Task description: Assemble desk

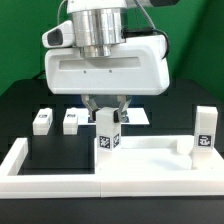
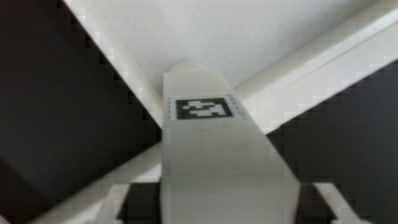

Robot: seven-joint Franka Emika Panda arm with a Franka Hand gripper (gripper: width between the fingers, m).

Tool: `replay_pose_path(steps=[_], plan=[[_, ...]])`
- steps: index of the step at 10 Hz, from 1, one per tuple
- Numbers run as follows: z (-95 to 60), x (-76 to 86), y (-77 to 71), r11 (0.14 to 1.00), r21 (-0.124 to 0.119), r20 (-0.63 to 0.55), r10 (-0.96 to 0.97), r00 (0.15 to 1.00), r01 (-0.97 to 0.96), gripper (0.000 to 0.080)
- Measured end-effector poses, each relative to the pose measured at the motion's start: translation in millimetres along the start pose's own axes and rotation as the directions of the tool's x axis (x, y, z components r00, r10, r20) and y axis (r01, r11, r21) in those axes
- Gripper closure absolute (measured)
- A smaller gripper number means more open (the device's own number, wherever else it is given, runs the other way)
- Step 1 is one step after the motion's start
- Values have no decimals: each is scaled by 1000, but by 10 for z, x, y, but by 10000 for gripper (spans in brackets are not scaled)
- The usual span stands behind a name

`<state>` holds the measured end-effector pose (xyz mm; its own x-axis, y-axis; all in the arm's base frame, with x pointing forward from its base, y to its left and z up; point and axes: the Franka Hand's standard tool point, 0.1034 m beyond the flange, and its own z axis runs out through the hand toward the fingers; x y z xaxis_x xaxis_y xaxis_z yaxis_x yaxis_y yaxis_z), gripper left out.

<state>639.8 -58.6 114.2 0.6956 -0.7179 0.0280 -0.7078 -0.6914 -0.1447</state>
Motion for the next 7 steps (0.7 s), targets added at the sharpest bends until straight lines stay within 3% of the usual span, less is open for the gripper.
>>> replay_pose_path(steps=[3,5,7], plan=[[-8,-42,12,903,-13,43,430,902,-430,501],[-15,-28,24,720,-2,101,691,716,-694,501],[-15,-18,31,599,-10,120,796,593,-801,501]])
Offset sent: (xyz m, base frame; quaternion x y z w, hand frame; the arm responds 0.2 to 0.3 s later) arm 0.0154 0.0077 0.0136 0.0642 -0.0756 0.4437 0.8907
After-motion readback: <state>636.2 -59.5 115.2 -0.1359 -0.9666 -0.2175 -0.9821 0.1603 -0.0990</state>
